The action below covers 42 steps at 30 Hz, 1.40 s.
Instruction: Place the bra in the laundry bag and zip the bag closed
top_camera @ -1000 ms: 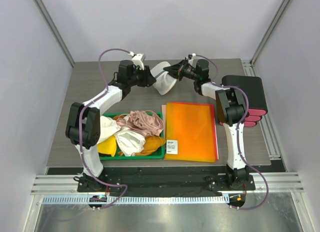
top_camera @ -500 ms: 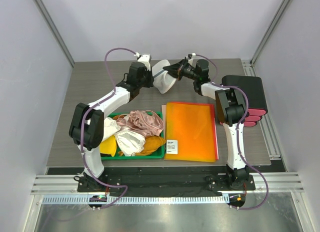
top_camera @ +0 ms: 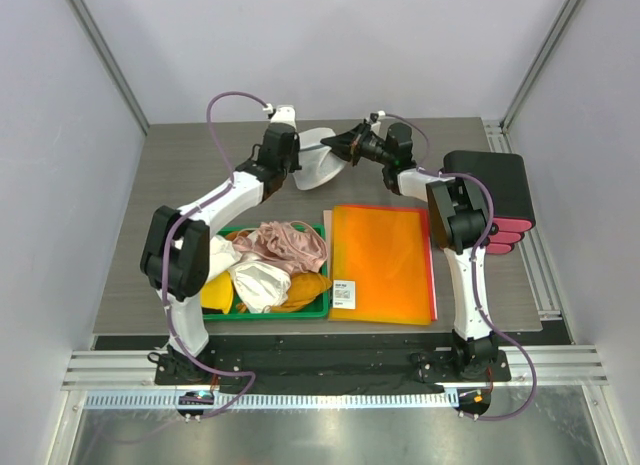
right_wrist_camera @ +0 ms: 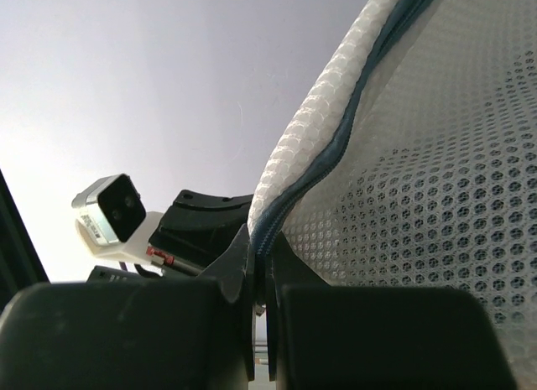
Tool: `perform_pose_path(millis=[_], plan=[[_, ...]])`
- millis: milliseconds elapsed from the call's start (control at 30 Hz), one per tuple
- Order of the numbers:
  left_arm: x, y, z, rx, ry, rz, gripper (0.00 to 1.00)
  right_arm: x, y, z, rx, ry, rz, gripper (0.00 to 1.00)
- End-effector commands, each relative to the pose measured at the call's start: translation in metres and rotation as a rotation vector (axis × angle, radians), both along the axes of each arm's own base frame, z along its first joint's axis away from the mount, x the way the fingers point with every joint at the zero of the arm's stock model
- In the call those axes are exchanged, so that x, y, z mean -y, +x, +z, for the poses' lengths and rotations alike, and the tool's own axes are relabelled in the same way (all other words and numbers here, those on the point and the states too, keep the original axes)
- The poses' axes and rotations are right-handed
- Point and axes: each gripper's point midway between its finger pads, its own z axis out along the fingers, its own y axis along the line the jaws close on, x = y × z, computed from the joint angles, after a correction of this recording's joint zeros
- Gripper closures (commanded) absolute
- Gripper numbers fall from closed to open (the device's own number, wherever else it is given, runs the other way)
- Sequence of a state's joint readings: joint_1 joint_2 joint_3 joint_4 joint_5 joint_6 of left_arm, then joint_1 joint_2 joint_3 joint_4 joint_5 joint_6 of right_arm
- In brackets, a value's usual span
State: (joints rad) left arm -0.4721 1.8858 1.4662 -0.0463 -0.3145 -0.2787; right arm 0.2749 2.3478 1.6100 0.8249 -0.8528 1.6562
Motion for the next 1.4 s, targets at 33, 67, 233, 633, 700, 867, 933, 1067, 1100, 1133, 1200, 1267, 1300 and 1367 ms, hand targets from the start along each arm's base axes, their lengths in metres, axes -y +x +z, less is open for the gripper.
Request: perform_pose_path(millis=[33, 67, 233, 633, 700, 867, 933, 1067, 1100, 1133, 1200, 1267, 1300, 1367], plan=[[-0.054, 0.002, 0.006, 0.004, 0.068, 0.162, 1.00, 0.006, -0.008, 0.043, 0.138, 0.030, 0.035, 0.99], [-0.063, 0.002, 0.013, 0.021, 0.054, 0.176, 1.00, 0.008, -0.006, 0.042, 0.136, 0.024, 0.032, 0.99], [-0.088, -0.002, 0.004, -0.013, 0.002, 0.208, 1.00, 0.015, 0.002, 0.035, 0.131, -0.002, 0.020, 0.99], [-0.041, -0.021, 0.028, 0.027, -0.214, -0.076, 0.90, 0.010, 0.001, 0.029, 0.186, -0.013, 0.097, 0.99], [-0.022, -0.026, 0.036, 0.041, -0.274, -0.170, 0.73, 0.009, 0.002, 0.029, 0.192, -0.014, 0.106, 0.99], [-0.015, -0.029, 0.039, 0.050, -0.293, -0.233, 0.52, 0.006, 0.000, 0.024, 0.201, -0.016, 0.131, 0.99], [-0.011, -0.031, 0.039, 0.046, -0.292, -0.269, 0.46, 0.006, -0.003, 0.023, 0.209, -0.015, 0.148, 0.99], [-0.005, -0.034, 0.031, 0.020, -0.263, -0.323, 0.37, 0.006, -0.005, 0.021, 0.220, -0.009, 0.161, 0.99], [-0.005, -0.033, 0.030, 0.016, -0.252, -0.325, 0.37, 0.006, -0.006, 0.021, 0.220, -0.006, 0.163, 0.99], [-0.007, -0.033, 0.026, 0.005, -0.230, -0.329, 0.36, 0.005, -0.007, 0.021, 0.214, 0.001, 0.170, 0.99], [-0.008, -0.030, 0.019, -0.011, -0.212, -0.325, 0.37, 0.005, -0.010, 0.021, 0.223, 0.014, 0.181, 0.99], [-0.011, -0.030, 0.011, -0.029, -0.194, -0.318, 0.35, 0.004, -0.010, 0.021, 0.223, 0.017, 0.185, 0.99], [-0.011, -0.028, 0.007, -0.038, -0.188, -0.311, 0.34, 0.004, -0.010, 0.020, 0.223, 0.016, 0.187, 0.99], [-0.011, -0.026, 0.001, -0.048, -0.178, -0.315, 0.29, 0.004, -0.010, 0.020, 0.228, 0.016, 0.189, 0.98]])
